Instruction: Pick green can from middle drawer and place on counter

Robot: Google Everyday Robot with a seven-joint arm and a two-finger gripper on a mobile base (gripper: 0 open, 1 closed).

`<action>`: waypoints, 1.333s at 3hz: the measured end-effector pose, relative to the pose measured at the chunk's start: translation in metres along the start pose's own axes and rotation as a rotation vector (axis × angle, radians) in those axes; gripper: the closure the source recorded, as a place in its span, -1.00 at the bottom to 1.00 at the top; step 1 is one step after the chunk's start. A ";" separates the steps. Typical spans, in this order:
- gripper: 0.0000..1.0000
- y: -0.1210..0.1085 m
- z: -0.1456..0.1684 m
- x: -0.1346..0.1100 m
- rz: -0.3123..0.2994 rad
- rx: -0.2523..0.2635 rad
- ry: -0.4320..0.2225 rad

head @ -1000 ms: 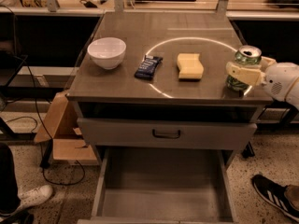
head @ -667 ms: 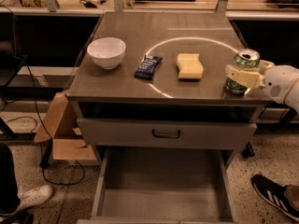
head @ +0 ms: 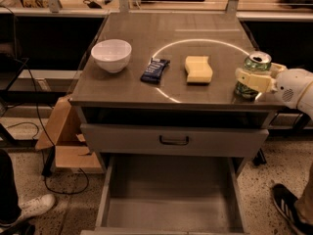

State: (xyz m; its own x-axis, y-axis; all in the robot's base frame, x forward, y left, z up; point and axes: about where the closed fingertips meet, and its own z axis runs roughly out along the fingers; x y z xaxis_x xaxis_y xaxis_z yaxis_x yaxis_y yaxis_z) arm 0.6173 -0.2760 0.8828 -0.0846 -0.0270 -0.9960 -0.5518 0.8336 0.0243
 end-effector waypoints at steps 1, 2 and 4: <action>0.01 0.000 0.000 0.000 0.000 0.000 0.000; -0.45 0.000 0.000 0.000 0.000 0.000 0.000; -1.00 0.000 0.000 0.000 0.000 0.000 0.000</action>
Offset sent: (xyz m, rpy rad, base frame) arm 0.0000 0.0000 0.0000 0.0000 0.0000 0.0000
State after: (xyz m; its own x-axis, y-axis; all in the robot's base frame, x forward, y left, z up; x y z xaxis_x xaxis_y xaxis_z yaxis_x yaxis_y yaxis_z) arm 0.6174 -0.2758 0.8828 -0.0846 -0.0270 -0.9960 -0.5520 0.8335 0.0243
